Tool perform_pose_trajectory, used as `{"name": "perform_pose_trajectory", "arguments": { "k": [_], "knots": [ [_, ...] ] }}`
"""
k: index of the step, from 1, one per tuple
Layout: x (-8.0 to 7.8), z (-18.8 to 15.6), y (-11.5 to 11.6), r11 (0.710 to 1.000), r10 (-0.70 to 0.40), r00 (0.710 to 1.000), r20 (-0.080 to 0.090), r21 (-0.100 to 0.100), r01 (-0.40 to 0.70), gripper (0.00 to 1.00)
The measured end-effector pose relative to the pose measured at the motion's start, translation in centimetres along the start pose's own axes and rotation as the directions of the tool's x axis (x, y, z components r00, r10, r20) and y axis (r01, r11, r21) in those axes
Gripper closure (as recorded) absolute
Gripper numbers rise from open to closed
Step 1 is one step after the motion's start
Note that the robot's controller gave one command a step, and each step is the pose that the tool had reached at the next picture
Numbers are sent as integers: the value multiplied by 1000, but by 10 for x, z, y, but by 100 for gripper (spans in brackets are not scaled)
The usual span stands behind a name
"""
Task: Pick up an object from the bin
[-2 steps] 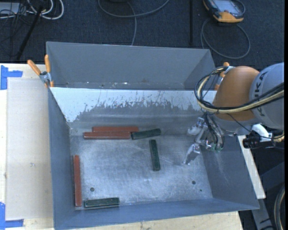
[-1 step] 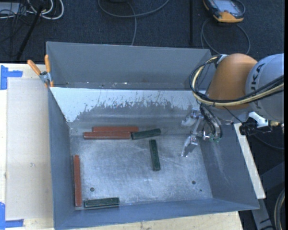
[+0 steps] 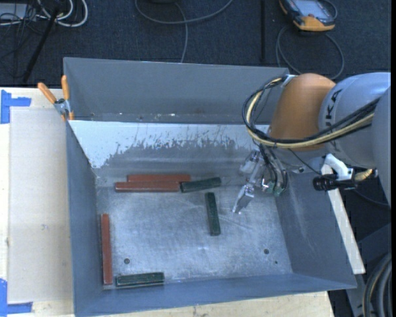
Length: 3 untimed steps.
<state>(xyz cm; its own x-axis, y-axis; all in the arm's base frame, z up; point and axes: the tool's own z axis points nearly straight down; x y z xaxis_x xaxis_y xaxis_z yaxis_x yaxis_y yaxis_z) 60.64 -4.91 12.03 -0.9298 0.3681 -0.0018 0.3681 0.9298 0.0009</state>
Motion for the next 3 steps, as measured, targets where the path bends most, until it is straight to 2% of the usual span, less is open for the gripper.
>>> {"name": "perform_pose_trajectory", "arguments": {
  "k": [1, 2, 3],
  "knots": [
    [7, 21, 8, 1000, 11, 1000, -3, 2, -11, 0],
    [9, 27, 27, 954, -300, 954, -3, 1, 300, 0],
    [13, 32, 37, 829, -559, 829, 18, 8, 559, 0]
  ]
}}
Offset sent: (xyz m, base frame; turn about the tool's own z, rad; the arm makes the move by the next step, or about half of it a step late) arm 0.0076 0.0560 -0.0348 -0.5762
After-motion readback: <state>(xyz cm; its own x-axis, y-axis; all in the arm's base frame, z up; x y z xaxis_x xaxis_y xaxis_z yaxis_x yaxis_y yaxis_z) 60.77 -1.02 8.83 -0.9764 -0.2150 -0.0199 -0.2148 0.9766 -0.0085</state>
